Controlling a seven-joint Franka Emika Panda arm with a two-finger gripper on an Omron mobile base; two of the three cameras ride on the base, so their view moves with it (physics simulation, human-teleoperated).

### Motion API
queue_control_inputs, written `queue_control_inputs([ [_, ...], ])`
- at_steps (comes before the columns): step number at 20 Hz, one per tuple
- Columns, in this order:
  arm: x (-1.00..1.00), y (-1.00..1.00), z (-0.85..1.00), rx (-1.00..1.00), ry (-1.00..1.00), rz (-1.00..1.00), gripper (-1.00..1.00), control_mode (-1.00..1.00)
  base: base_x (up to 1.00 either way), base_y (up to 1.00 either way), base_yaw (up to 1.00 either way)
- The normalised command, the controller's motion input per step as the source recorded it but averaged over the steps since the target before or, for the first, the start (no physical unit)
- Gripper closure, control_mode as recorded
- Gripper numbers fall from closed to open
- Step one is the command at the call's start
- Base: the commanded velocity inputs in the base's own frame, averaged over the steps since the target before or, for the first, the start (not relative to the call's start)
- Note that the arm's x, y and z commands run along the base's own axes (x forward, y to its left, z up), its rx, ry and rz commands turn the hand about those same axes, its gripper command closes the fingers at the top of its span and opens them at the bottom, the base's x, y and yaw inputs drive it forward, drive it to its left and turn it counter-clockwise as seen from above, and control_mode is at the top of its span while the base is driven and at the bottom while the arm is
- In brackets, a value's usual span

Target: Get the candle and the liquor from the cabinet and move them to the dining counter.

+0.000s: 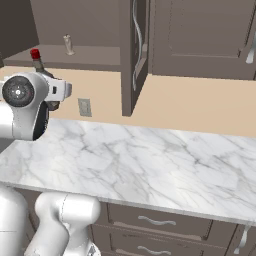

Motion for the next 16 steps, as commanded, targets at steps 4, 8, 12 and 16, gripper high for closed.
queue_control_inputs([
  [4, -0.08, -0.14, -0.59, 0.00, 0.00, 0.00, 1.00, -1.00, 0.00, 0.00, 0.00],
  [8, -0.02, -0.07, -0.44, 0.00, 0.01, 0.00, 1.00, -1.00, 0.00, 0.00, 0.00],
  [12, 0.06, 0.00, -0.41, 0.00, 0.10, 0.00, 1.00, -1.00, 0.00, 0.00, 0.00],
  [16, 0.12, 0.03, -0.16, -0.03, 0.09, 0.01, 1.00, -1.00, 0.00, 0.00, 0.00],
])
